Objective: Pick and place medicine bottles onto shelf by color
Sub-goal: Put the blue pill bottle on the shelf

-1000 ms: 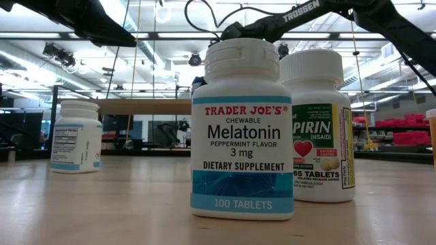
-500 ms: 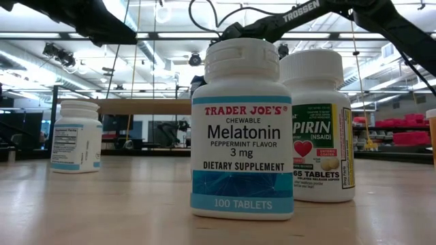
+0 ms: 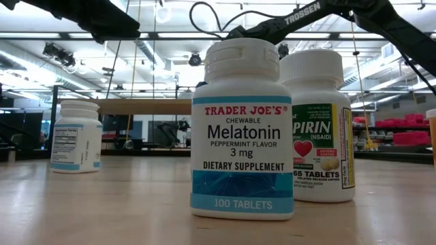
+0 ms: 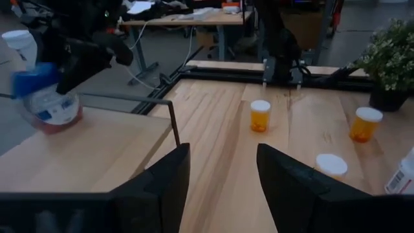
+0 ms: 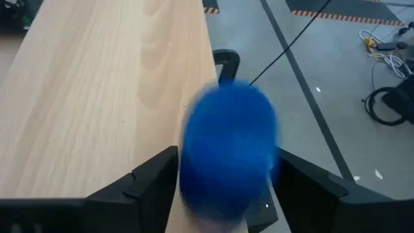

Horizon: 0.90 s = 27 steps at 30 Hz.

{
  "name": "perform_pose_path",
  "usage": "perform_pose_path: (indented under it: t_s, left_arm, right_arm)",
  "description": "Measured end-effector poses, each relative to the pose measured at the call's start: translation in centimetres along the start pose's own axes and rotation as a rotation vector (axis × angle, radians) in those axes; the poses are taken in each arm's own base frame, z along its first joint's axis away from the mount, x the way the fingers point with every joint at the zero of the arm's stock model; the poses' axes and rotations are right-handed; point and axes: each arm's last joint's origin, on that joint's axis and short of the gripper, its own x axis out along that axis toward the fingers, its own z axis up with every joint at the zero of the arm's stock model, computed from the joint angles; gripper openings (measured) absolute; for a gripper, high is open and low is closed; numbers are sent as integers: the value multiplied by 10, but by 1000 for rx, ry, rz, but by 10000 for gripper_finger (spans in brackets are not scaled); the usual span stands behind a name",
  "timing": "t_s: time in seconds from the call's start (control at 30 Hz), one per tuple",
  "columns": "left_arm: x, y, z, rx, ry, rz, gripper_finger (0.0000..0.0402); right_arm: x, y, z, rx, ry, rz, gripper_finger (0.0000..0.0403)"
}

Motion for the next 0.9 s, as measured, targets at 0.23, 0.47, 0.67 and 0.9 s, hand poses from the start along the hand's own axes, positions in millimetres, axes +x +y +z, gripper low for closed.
perform_pose_path:
  t_s: [0.23,0.47,0.67,0.9]
  left_arm:
    - [0,0,-3,-11,27,2,187]
    - [0,0,-4,-25,35,2,183]
    - [0,0,-4,-25,36,2,181]
    - [0,0,-5,-20,43,3,187]
  right_arm:
    - [3,10,4,-61,-20,46,248]
    - [3,9,5,-98,-18,17,241]
    - [3,9,5,-112,-12,6,227]
    - [3,7,4,-90,7,-32,225]
